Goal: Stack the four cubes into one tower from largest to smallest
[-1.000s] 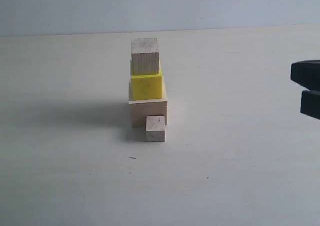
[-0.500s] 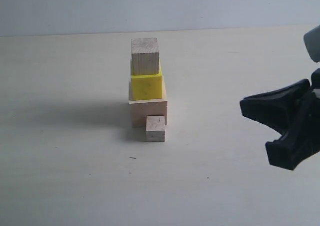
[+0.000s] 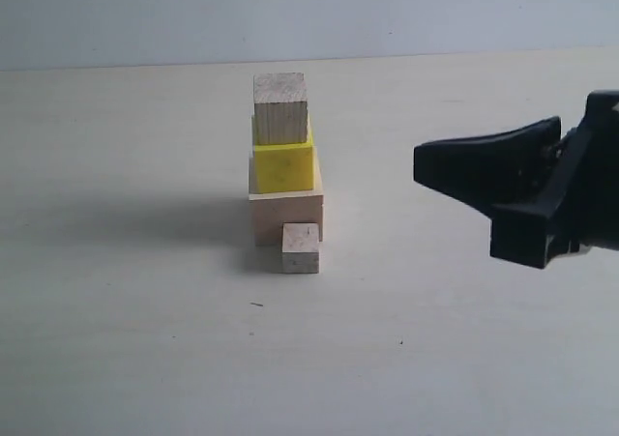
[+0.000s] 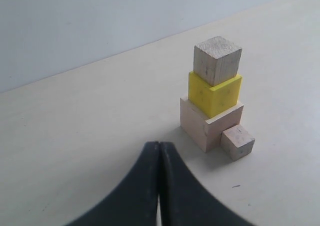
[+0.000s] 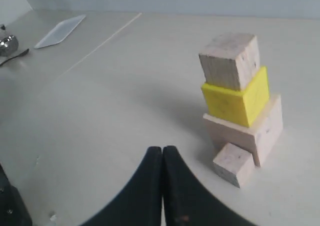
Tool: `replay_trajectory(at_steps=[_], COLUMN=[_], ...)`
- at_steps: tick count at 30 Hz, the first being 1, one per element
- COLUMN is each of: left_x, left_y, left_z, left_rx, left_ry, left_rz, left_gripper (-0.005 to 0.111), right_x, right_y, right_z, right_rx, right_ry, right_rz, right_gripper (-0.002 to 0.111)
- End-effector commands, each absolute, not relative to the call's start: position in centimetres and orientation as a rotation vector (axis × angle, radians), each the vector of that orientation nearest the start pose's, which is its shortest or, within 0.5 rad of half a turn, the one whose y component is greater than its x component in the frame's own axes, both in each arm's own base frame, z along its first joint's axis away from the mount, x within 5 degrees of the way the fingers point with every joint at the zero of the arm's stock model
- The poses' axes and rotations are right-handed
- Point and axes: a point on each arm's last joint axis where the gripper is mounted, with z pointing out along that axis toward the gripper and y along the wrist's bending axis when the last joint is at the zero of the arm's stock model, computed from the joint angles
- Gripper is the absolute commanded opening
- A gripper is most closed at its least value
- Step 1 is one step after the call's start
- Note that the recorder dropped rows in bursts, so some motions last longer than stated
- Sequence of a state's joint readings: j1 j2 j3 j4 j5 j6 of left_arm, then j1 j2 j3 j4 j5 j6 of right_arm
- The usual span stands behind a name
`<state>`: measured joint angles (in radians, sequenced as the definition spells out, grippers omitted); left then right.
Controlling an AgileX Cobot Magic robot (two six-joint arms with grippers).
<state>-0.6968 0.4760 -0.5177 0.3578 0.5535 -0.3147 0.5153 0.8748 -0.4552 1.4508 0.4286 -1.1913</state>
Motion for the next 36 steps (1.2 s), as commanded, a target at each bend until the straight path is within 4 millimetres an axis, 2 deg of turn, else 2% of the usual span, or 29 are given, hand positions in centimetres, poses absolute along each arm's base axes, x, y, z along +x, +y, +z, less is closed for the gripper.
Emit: replay_trajectory(at_steps=[1, 5, 9, 12, 15, 17, 20, 22, 23, 24, 26, 29, 31, 33, 36], left_x=[8.4, 8.4, 8.4, 8.4, 8.4, 8.4, 8.4, 8.4, 8.4, 8.4, 8.4, 8.4, 8.4, 8.4, 8.4], left_y=[-4.9, -4.9, -4.9, -4.9, -4.9, -4.9, -4.9, -4.9, -4.9, -4.9, -4.9, -4.9, -4.9, -4.9, -4.9], left_z=[30.7, 30.7, 30.7, 30.7, 30.7, 30.7, 30.7, 30.7, 30.7, 30.7, 30.7, 30.7, 30.7, 30.7, 30.7], left_rx=[0.550, 0.550, 0.553, 0.554, 0.554, 0.556, 0.556, 0.556, 0.556, 0.556, 0.556, 0.556, 0.556, 0.556, 0.556], left_ry=[1.876, 1.876, 1.875, 1.874, 1.874, 1.872, 1.872, 1.872, 1.872, 1.872, 1.872, 1.872, 1.872, 1.872, 1.872], left_rz=[-0.288, -0.288, -0.285, -0.282, -0.282, -0.278, -0.278, -0.278, -0.278, -0.278, -0.278, -0.278, -0.278, -0.278, -0.278], left_gripper=[0.000, 0.000, 0.000, 0.000, 0.000, 0.000, 0.000, 0.000, 0.000, 0.000, 0.000, 0.000, 0.000, 0.000, 0.000], right_x=[13.3, 13.8, 14.2, 13.9, 13.9, 14.7, 16.2, 16.8, 17.0, 17.5, 17.9, 16.6, 14.7, 14.2, 14.2], right_y=[11.2, 11.0, 11.5, 12.2, 12.2, 11.7, 10.4, 10.2, 10.4, 10.9, 12.3, 14.9, 15.8, 15.8, 15.5], right_z=[25.0, 23.3, 21.5, 20.8, 20.8, 20.8, 21.0, 21.7, 22.1, 23.5, 26.0, 29.8, 30.7, 30.4, 29.6], right_rx=[-0.478, -0.446, -0.537, -0.579, -0.581, -0.466, 0.076, 0.247, 0.259, 0.159, -0.170, -0.829, -1.267, -1.438, -1.536], right_ry=[2.055, 2.128, 2.213, 2.262, 2.261, 2.259, 2.281, 2.258, 2.245, 2.202, 2.087, 1.699, 1.359, 1.263, 1.280], right_rz=[0.853, 0.794, 0.778, 0.860, 0.864, 0.787, 0.772, 0.790, 0.809, 0.826, 0.837, 0.894, 0.835, 0.758, 0.678], right_gripper=[0.000, 0.000, 0.000, 0.000, 0.000, 0.000, 0.000, 0.000, 0.000, 0.000, 0.000, 0.000, 0.000, 0.000, 0.000])
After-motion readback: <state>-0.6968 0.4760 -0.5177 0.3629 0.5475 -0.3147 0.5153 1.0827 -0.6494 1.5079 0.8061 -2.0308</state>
